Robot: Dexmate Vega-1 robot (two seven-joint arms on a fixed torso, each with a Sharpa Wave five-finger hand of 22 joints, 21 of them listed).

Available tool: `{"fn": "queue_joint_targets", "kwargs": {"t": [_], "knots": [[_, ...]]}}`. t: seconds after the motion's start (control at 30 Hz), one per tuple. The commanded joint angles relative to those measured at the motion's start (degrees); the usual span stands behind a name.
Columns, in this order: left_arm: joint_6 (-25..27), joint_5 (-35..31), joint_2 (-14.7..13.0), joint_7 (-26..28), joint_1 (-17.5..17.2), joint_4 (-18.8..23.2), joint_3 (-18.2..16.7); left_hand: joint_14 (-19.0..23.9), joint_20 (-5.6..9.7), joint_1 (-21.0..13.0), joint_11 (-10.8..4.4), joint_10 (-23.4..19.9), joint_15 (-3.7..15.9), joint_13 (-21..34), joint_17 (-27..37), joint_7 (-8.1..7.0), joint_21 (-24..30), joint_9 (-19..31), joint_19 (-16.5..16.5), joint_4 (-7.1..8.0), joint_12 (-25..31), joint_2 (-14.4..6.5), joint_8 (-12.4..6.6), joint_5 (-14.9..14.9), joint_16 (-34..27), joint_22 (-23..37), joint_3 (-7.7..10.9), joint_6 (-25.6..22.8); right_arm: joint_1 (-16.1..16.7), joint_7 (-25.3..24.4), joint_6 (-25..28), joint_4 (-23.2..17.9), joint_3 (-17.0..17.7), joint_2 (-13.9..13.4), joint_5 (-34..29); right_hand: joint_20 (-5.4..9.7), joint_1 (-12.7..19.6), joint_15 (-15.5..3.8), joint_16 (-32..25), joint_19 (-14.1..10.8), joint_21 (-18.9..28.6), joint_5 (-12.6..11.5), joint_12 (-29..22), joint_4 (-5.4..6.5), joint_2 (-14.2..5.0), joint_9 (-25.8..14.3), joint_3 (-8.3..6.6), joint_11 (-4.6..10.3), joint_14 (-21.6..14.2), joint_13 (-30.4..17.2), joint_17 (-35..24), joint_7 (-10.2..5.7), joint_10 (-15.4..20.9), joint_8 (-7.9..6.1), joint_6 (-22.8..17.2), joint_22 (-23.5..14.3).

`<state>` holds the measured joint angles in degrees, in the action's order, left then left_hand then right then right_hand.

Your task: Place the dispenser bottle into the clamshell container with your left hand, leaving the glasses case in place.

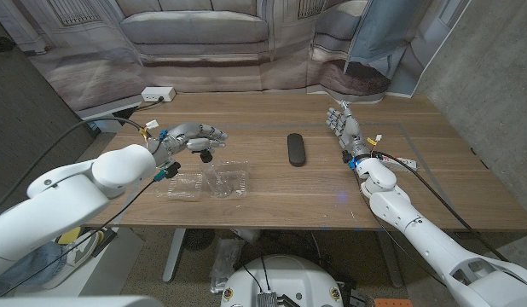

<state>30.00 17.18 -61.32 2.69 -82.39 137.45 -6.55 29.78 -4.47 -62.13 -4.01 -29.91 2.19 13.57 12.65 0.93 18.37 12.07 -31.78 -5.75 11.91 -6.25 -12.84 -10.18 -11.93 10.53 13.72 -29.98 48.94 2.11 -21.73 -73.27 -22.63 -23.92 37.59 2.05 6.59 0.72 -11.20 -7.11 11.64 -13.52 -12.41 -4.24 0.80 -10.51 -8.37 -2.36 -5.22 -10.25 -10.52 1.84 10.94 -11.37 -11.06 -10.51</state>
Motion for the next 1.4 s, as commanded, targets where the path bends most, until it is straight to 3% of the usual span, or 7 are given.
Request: {"fn": "queue_joint_targets", "kwargs": {"t": [0.03, 0.37, 0.8, 1.4], "knots": [[-1.6, 0.7, 0.4, -1.0, 0.5, -0.6, -0.5, -1.5, -1.03, 3.7, 0.4, 1.4, -0.08, 0.0, 0.2, -0.2, -1.1, 0.0, 1.4, 1.99, -0.4, 1.4, 0.37, 0.2, 0.4, 0.2, -1.82, 0.8, 0.6, -0.3, 0.1, -0.6, 0.4, -0.5, 0.2, 0.86, 0.4, 0.07, 0.3, -0.7, -0.1, 0.2, 0.3, -0.13, -0.44, -0.3, 0.13, -0.17, -0.5, -0.3, -0.2, 0.14, 0.5, 0.0, -0.4, -0.1], [-4.4, 1.5, 2.2, -1.6, -0.3, -1.2, -2.2, -5.6, -4.05, 10.0, 2.05, 5.0, -1.74, -0.3, 0.2, 0.69, -2.9, 0.0, 4.5, 5.4, -1.0, 1.7, 1.4, 0.1, 1.0, 0.2, -4.49, 3.9, 0.8, -0.4, 0.0, -0.7, 0.7, -0.7, 0.4, 0.85, 0.4, 0.05, 0.4, -0.7, -0.1, 0.3, 0.3, -0.16, -0.47, -0.3, 0.17, -0.2, -0.5, -0.3, -0.2, 0.15, 0.5, 0.02, -0.4, -0.1], [-0.2, 0.9, 1.9, -0.8, 1.1, 2.2, -3.5, -6.3, -4.84, 11.5, 2.16, 5.6, -1.92, -0.4, 0.1, 0.82, -3.3, -0.1, 4.7, 6.29, -0.9, 1.4, 1.37, 0.0, 0.9, 0.2, -4.96, 4.2, 0.5, 0.5, -0.6, 0.2, 0.9, -0.7, 0.7, 0.93, 0.4, -0.04, 0.3, -0.9, 0.0, 0.3, 0.3, -0.19, -0.49, -0.3, 0.23, -0.18, -0.7, -0.3, -0.2, 0.11, 0.5, 0.03, -0.4, -0.1], [-3.8, 0.8, 3.3, -1.1, 4.2, 1.3, -2.8, -6.8, -4.96, 11.9, 2.16, 5.7, -1.05, -0.5, -0.2, 0.87, -3.6, -0.1, 4.9, 6.55, -0.7, 1.1, 1.13, -0.2, 0.9, 0.2, -5.0, 4.0, 0.9, 0.8, -1.2, 0.3, 1.8, -1.2, 1.4, 0.98, 0.5, 0.09, 0.3, -0.9, 0.0, 0.3, 0.2, -0.22, -0.54, -0.3, 0.3, -0.17, -0.7, -0.3, -0.2, 0.1, 0.6, -0.01, -0.5, -0.1]]}}
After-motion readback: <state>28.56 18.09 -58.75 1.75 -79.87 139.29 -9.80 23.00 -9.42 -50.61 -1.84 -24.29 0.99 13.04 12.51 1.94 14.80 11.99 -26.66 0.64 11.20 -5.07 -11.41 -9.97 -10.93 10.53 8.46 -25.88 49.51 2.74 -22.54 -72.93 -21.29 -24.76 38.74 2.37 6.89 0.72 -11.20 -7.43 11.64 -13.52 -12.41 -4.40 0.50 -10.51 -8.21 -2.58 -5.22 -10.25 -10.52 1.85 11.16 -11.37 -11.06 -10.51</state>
